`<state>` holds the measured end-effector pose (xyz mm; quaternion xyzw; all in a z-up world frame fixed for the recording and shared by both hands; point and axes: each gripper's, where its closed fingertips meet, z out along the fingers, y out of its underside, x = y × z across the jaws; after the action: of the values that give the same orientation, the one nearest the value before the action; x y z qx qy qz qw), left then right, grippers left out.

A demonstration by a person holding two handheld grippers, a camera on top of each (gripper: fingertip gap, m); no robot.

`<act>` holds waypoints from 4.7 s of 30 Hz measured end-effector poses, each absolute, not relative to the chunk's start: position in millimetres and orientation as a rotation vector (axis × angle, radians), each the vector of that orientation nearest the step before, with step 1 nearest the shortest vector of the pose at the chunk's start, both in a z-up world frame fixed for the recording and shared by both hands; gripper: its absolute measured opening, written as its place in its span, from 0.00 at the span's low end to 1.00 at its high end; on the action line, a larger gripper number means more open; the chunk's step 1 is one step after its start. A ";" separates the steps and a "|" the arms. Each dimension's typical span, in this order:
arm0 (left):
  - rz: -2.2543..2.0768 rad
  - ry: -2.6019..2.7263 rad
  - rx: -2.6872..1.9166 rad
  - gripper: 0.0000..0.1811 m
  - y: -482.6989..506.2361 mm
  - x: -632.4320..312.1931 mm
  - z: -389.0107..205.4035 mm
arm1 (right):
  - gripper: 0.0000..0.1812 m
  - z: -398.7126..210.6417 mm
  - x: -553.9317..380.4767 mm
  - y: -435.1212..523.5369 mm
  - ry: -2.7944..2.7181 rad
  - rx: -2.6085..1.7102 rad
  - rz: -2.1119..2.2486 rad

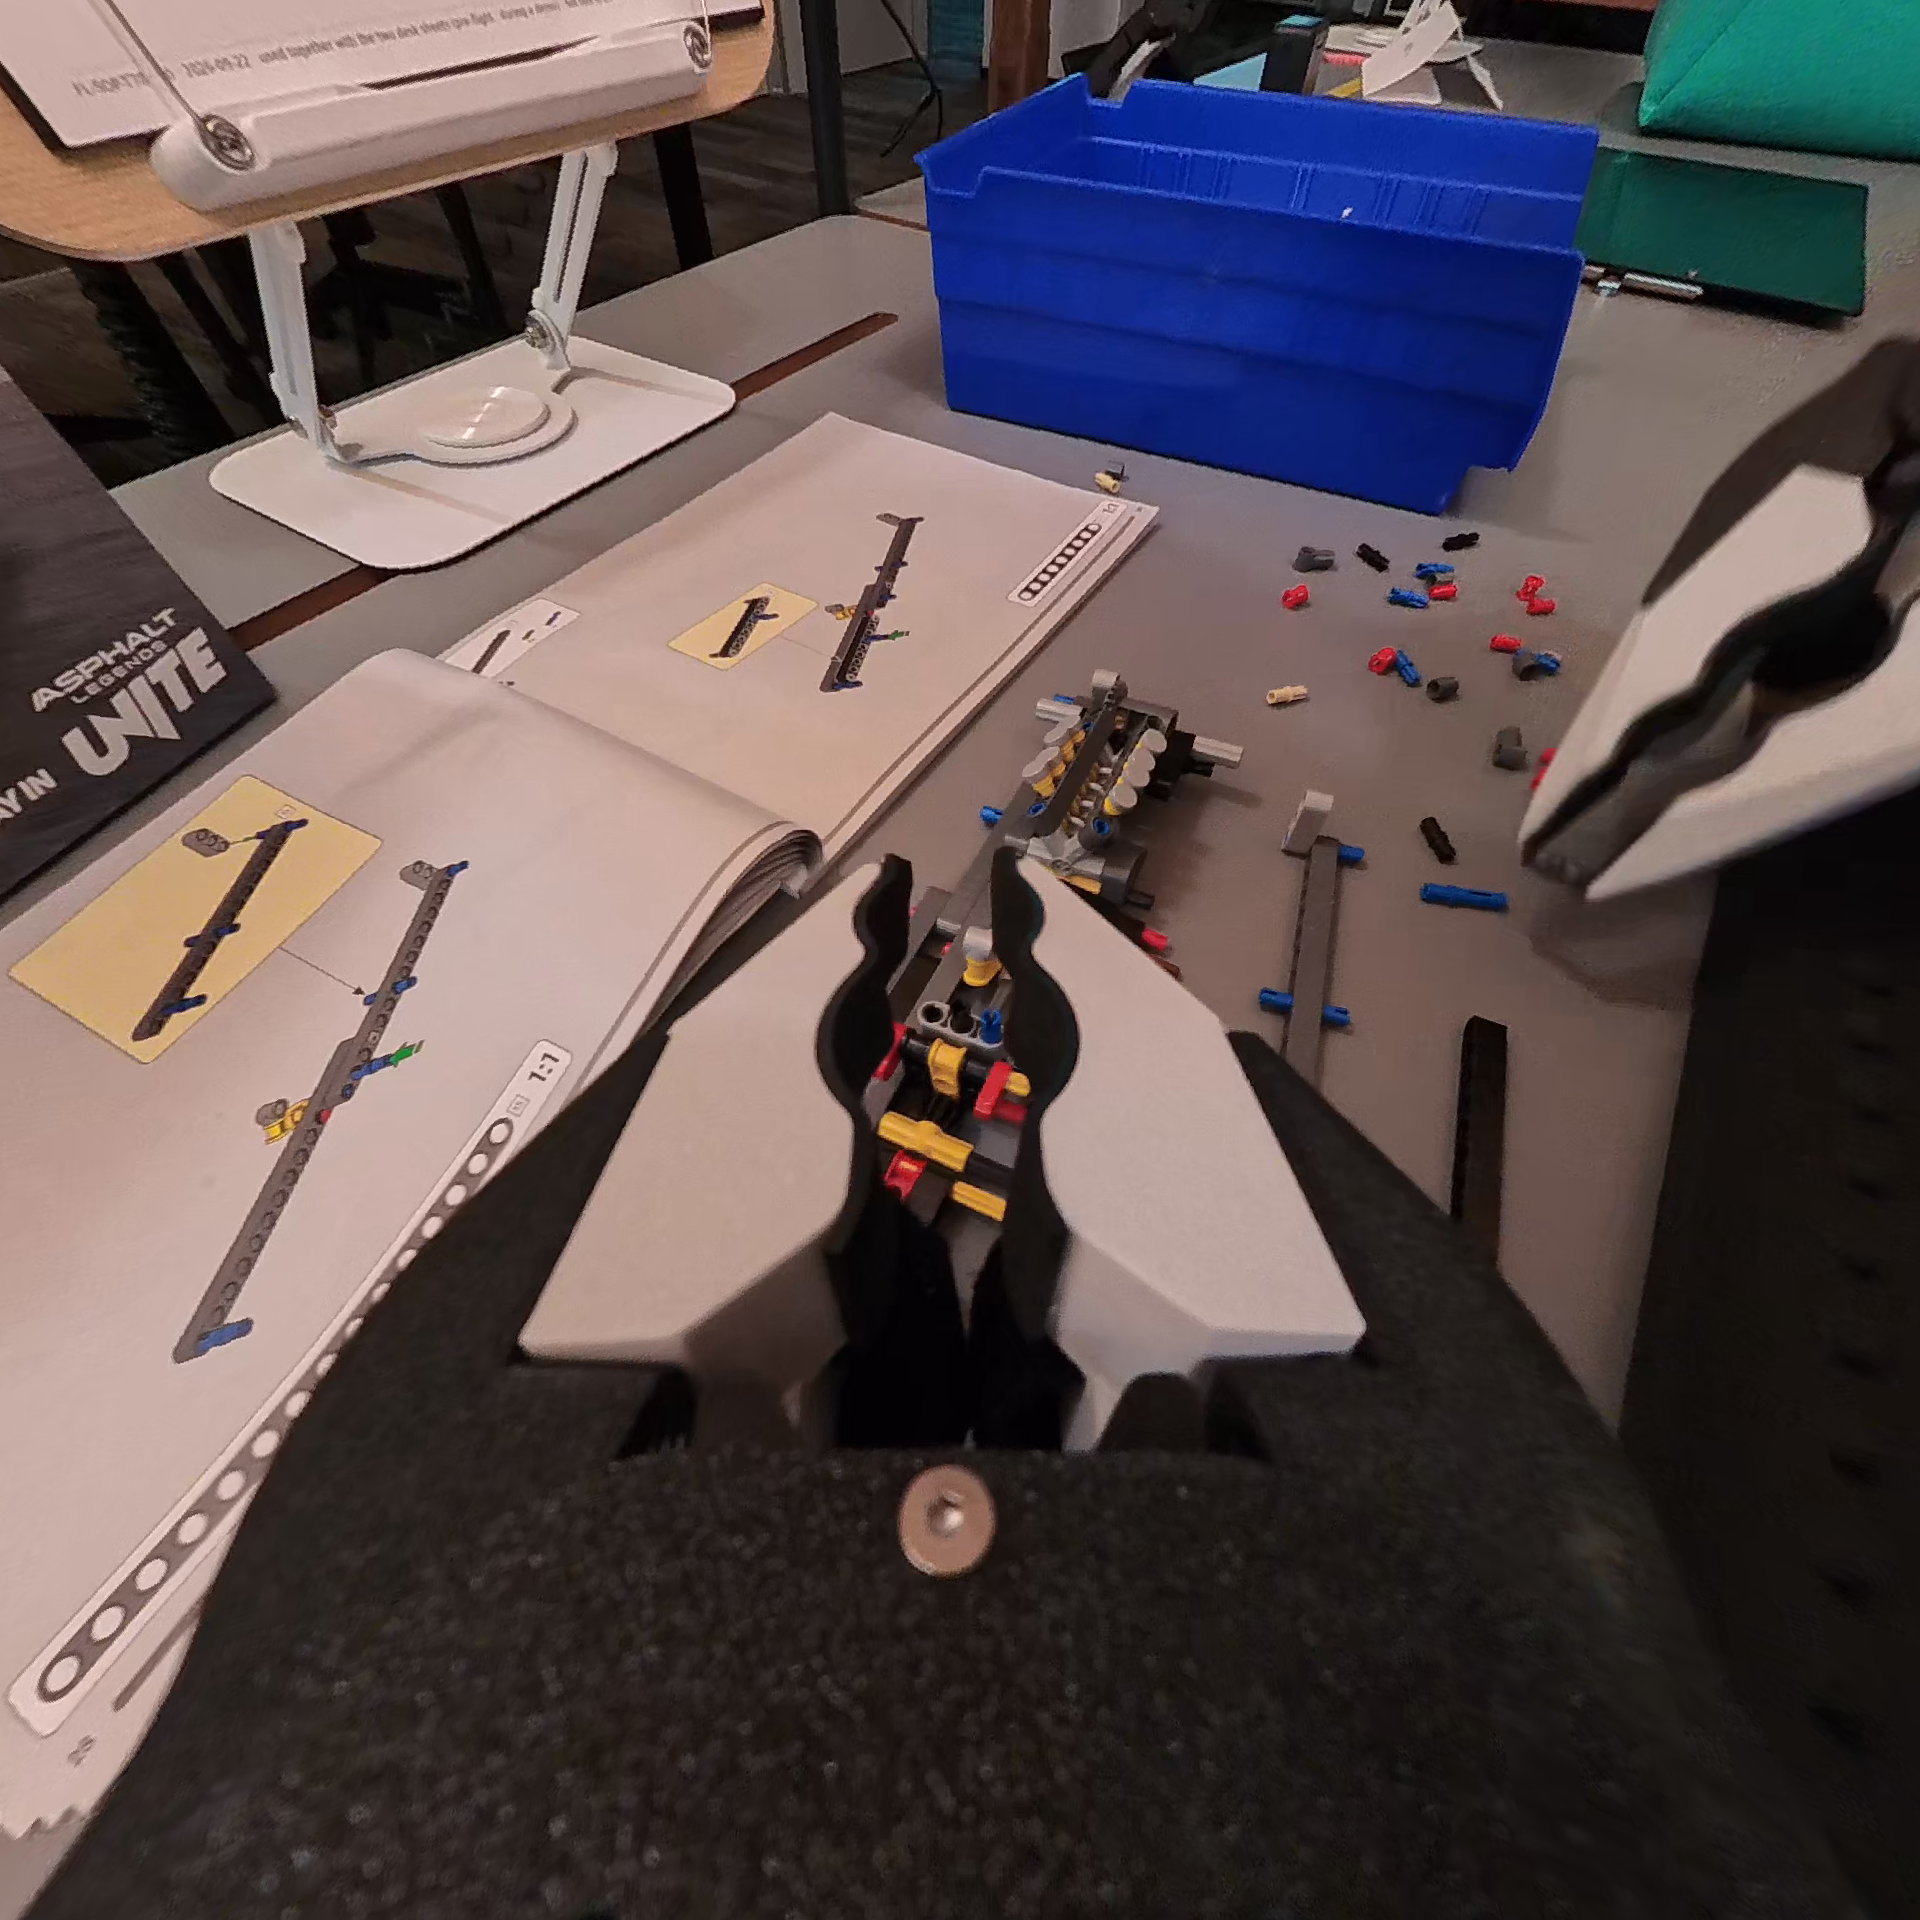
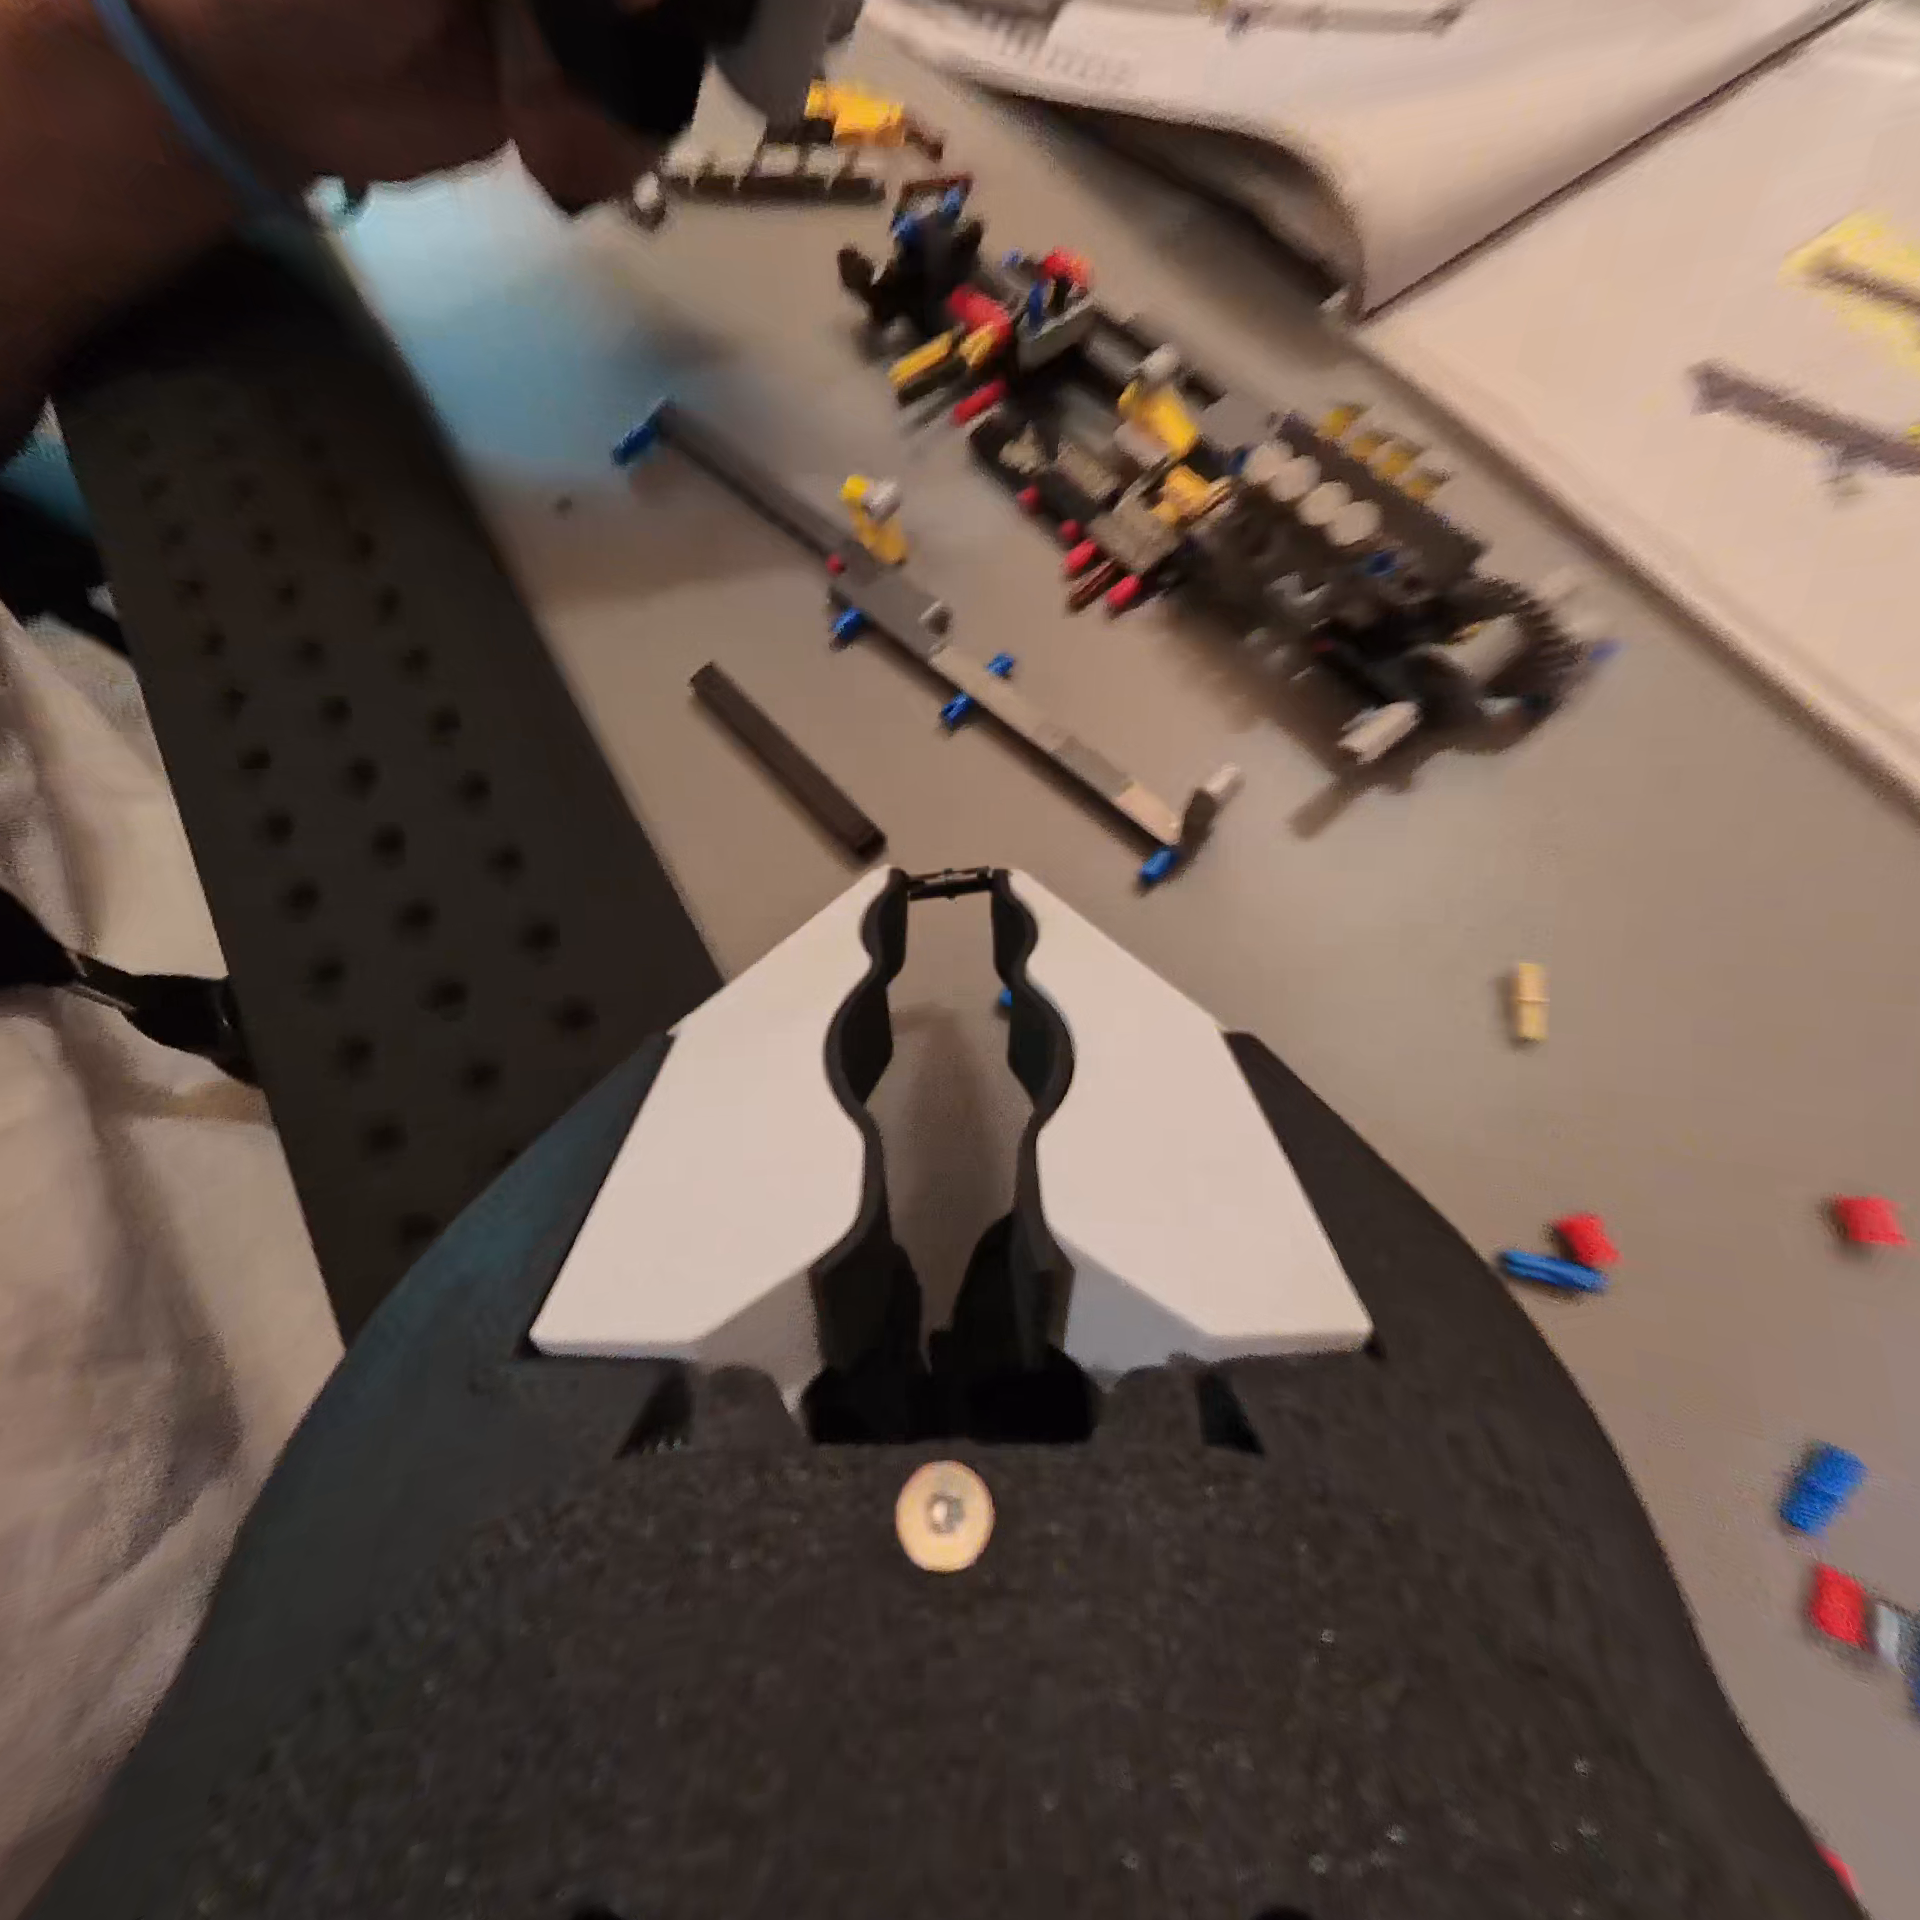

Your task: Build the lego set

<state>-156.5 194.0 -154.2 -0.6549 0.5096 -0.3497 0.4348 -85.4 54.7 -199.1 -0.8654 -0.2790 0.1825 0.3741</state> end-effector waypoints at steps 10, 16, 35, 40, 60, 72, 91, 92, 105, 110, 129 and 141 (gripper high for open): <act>-0.845 1.288 -1.603 0.08 188.6 -154.9 -151.7 | 0.08 -234.8 -99.6 55.4 -0.861 -2.328 0.309; -0.830 1.300 -1.589 0.08 185.5 -153.6 -151.1 | 0.13 -219.3 -105.6 58.9 -0.857 -2.237 0.312; -0.786 1.264 -1.310 0.04 201.0 -144.8 -90.0 | 0.03 -133.2 -80.4 146.2 -0.889 -1.997 0.364; -0.981 1.092 -1.486 0.12 262.0 -114.7 -34.7 | 0.03 -74.8 -34.9 248.4 -0.358 -1.861 0.671; -0.835 1.723 -1.127 0.18 186.1 -124.4 -119.5 | 0.03 -137.9 -113.4 157.6 -0.807 -2.065 1.521; -1.523 1.505 -1.384 0.18 169.7 -105.6 -109.9 | 0.03 -107.3 -114.1 171.1 -0.783 -1.867 1.355; -1.783 1.146 -1.222 0.04 193.9 -119.7 -56.6 | 0.09 -86.7 -119.4 189.0 -0.737 -1.641 1.235; -1.765 1.158 -1.229 0.04 193.8 -118.8 -58.5 | 0.08 -88.5 -119.3 189.3 -0.742 -1.644 1.222; -1.841 0.802 -1.203 0.04 216.8 -120.3 -34.1 | 0.03 -60.5 -120.3 204.8 -0.503 -1.487 1.417; -1.906 0.741 -1.182 0.04 218.5 -124.6 -29.5 | 0.03 -62.6 -135.1 204.8 -0.494 -1.469 1.473; -1.803 0.873 -1.279 0.04 221.8 -121.5 -44.2 | 0.03 -83.1 -146.1 209.4 -0.545 -1.569 1.372; -1.841 0.825 -1.246 0.04 219.4 -121.3 -39.4 | 0.03 -83.1 -152.8 206.7 -0.554 -1.559 1.409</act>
<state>-121.3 219.4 -39.4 -0.4871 0.3223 -0.7195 0.3757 -152.8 206.7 -83.1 -0.6351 -0.2256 0.5737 0.4654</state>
